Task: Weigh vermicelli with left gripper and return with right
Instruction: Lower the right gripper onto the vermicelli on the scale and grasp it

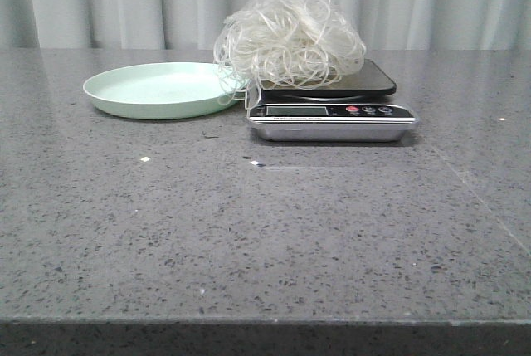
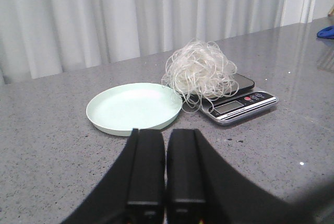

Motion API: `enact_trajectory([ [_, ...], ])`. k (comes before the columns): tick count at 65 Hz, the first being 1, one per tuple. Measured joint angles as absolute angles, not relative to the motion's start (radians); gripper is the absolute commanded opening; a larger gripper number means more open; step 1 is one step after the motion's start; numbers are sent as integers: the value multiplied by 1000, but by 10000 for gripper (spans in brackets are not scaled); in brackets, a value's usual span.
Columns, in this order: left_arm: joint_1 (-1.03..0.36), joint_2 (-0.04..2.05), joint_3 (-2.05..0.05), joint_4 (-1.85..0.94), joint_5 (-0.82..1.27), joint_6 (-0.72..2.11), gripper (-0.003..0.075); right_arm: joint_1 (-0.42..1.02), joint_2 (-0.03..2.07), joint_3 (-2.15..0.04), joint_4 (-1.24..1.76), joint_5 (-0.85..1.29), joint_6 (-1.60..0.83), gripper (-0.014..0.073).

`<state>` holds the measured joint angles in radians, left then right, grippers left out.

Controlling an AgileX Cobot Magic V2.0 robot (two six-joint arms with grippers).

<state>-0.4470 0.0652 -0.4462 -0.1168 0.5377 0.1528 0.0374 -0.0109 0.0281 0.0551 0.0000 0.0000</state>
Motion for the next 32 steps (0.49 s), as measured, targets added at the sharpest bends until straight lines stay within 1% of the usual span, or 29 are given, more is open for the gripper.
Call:
enact_trajectory([
  [17,-447,65,-435,-117,534,153,127,37,-11,28,55,0,0,191],
  [26,-447,65,-435,-117,534,153,127,37,-11,28,77,-101,0,191],
  [32,-447,65,-435,-119,532,153,127,37,-11,-17,99,-105,0,191],
])
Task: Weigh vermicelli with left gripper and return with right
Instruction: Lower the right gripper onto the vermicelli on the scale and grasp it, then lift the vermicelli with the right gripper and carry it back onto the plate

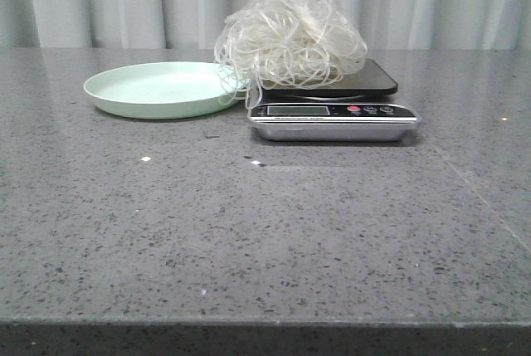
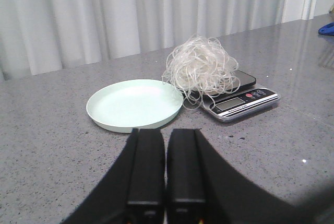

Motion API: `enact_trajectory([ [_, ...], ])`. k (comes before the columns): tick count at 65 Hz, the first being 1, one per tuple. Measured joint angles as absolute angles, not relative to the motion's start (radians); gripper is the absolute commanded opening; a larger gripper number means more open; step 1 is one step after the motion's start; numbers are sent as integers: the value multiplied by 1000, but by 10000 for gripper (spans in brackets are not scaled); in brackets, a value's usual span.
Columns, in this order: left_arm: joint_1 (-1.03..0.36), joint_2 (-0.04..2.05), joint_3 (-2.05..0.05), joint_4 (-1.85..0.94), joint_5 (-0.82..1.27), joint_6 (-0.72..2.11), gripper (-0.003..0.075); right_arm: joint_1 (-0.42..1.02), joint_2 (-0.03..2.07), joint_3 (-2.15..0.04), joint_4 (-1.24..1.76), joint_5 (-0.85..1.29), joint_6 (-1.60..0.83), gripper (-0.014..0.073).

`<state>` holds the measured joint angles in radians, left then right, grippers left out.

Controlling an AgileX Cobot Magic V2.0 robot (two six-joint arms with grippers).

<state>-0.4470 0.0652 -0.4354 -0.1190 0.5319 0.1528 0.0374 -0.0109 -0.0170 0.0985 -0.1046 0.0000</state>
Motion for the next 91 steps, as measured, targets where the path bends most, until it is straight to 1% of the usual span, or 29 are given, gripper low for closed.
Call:
enact_trajectory([
  [7,-447,65,-435,-119,530,153,127,37,54,-144,103,-11,0,191],
  [18,-447,65,-435,-119,528,153,127,37,289,-363,108,211,0,191],
  [28,-447,65,-435,-119,528,153,127,37,438,-394,110,241,0,188],
  [36,-447,65,-435,-119,527,153,127,44,491,-403,112,258,0,199],
  [41,-447,65,-435,-119,527,153,127,68,525,-440,112,280,0,288],
  [45,-447,65,-435,-119,527,153,127,99,570,-502,112,302,-12,407],
  [46,-447,65,-435,-119,527,153,127,108,582,-518,112,308,-17,463],
  [47,-447,65,-435,-119,527,153,127,117,595,-534,112,313,-23,463],
  [48,-447,65,-435,-119,527,153,127,131,615,-560,113,322,-32,501],
  [52,-447,65,-435,-119,527,153,127,177,679,-635,113,351,-48,594],
  [53,-447,65,-435,-119,527,153,127,183,688,-646,113,351,-48,594],
  [54,-447,65,-435,-119,527,153,127,193,715,-677,113,361,-53,615],
  [62,-447,65,-435,-119,527,153,127,283,876,-856,113,421,-65,602],
  [73,-447,65,-435,-119,527,153,127,399,1156,-1142,113,514,-69,602],
  [83,-447,65,-435,-119,527,153,127,459,1352,-1332,113,580,-69,602],
  [91,-447,65,-435,-119,527,153,127,479,1491,-1451,114,619,-69,602],
])
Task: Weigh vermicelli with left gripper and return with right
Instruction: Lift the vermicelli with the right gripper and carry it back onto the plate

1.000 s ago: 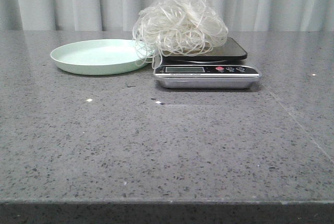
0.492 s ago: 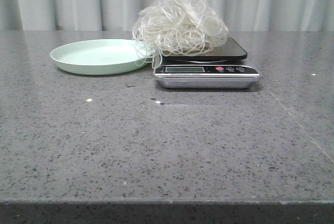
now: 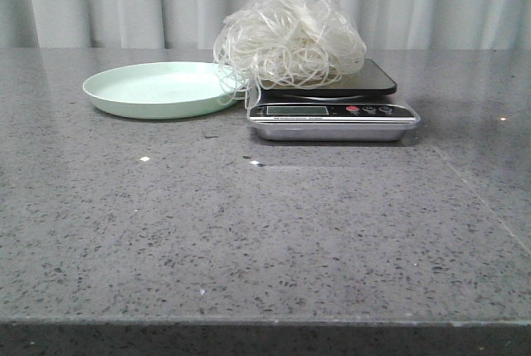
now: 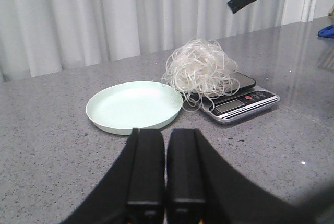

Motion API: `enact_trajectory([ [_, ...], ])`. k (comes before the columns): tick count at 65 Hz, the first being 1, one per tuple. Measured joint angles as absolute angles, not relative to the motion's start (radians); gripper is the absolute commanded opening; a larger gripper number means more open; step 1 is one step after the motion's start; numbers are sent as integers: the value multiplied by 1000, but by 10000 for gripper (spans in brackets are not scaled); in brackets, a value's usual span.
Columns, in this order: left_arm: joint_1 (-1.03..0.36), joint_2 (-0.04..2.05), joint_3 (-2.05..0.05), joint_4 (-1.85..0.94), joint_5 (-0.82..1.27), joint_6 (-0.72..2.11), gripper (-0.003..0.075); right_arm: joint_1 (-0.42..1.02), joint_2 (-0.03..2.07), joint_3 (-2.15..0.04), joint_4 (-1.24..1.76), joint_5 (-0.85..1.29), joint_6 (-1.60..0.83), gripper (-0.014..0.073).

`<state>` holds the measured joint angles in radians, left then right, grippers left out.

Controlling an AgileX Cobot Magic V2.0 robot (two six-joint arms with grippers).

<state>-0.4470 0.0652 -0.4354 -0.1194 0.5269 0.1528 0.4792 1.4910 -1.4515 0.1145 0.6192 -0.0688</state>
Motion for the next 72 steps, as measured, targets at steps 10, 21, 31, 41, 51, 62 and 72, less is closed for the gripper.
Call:
enact_trajectory([
  [10,-447,65,-435,-119,527,153,127,482,1651,-1570,114,653,-69,602],
  [21,-447,65,-435,-119,527,153,127,482,1788,-1657,114,707,-69,602],
  [31,-447,65,-435,-119,527,153,127,482,1877,-1711,89,777,-69,594],
  [41,-447,65,-435,-119,527,153,127,482,1914,-1759,73,834,-69,395],
  [51,-447,65,-435,-119,527,153,127,482,1924,-1789,64,877,-69,171],
  [62,-447,65,-435,-119,527,153,127,485,1941,-1875,63,951,-72,135],
  [72,-447,65,-435,-119,527,153,127,504,1961,-1998,106,976,-72,135],
])
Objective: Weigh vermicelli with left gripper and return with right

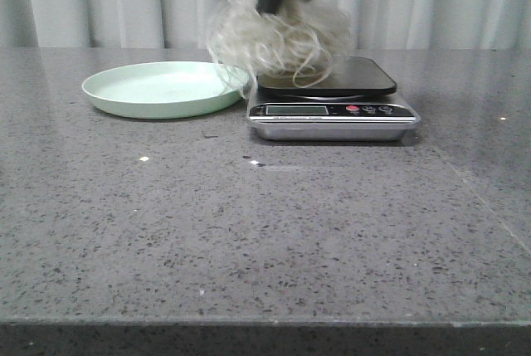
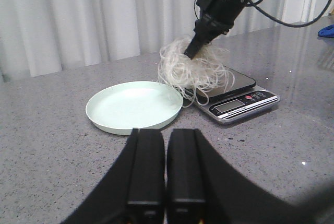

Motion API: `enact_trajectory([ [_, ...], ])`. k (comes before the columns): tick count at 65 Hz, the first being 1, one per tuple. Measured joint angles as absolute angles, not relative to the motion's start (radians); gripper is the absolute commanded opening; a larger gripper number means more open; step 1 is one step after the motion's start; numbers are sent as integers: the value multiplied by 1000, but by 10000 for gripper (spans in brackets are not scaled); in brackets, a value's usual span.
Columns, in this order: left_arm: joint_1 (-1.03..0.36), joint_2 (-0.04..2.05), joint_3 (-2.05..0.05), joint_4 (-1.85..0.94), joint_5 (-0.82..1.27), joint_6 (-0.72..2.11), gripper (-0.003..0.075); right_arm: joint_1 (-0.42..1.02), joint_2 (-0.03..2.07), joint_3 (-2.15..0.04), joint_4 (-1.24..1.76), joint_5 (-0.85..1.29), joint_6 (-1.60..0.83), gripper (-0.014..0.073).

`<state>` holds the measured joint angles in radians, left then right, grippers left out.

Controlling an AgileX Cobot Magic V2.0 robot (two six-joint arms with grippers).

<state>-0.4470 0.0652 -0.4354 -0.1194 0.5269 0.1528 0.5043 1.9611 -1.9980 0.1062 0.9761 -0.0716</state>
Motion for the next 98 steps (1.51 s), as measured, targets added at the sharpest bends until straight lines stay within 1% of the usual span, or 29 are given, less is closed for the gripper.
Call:
enact_trajectory([
  [10,-447,65,-435,-119,527,153,127,540,1980,-2087,180,924,-72,135],
  [19,-447,65,-435,-119,527,153,127,578,2026,-2108,231,845,-72,136],
  [23,-447,65,-435,-119,527,153,127,587,2060,-2108,236,820,-72,153],
  [26,-447,65,-435,-119,527,153,127,593,2089,-2108,238,815,-72,190],
  [31,-447,65,-435,-119,527,153,127,596,2135,-2108,240,815,-72,332],
  [32,-447,65,-435,-119,527,153,127,596,2141,-2108,240,815,-72,342],
  [33,-447,65,-435,-119,527,153,127,596,2150,-2108,243,815,-72,382],
  [34,-447,65,-435,-119,527,153,127,596,2150,-2108,243,815,-72,382],
  [35,-447,65,-435,-119,527,153,127,596,2160,-2108,251,815,-72,421],
  [40,-447,65,-435,-119,527,153,127,596,2167,-2116,272,815,-72,505],
  [44,-447,65,-435,-119,526,153,127,599,2167,-2142,282,815,-72,540],
  [58,-447,65,-435,-119,525,153,127,593,2108,-2206,284,867,-72,544],
  [73,-447,65,-435,-119,524,153,127,514,1971,-2185,286,943,-72,544],
  [77,-447,65,-435,-119,524,153,127,485,1923,-2137,286,945,-81,544],
  [84,-447,65,-435,-119,524,153,127,436,1788,-1974,286,915,-120,544],
  [95,-447,65,-435,-119,524,153,127,357,1481,-1496,286,724,-148,544],
  [96,-447,65,-435,-119,524,153,127,350,1469,-1478,286,717,-150,544],
  [97,-447,65,-435,-119,524,153,127,337,1407,-1410,286,690,-150,544],
  [98,-447,65,-435,-119,524,153,127,340,1419,-1410,286,690,-150,544],
])
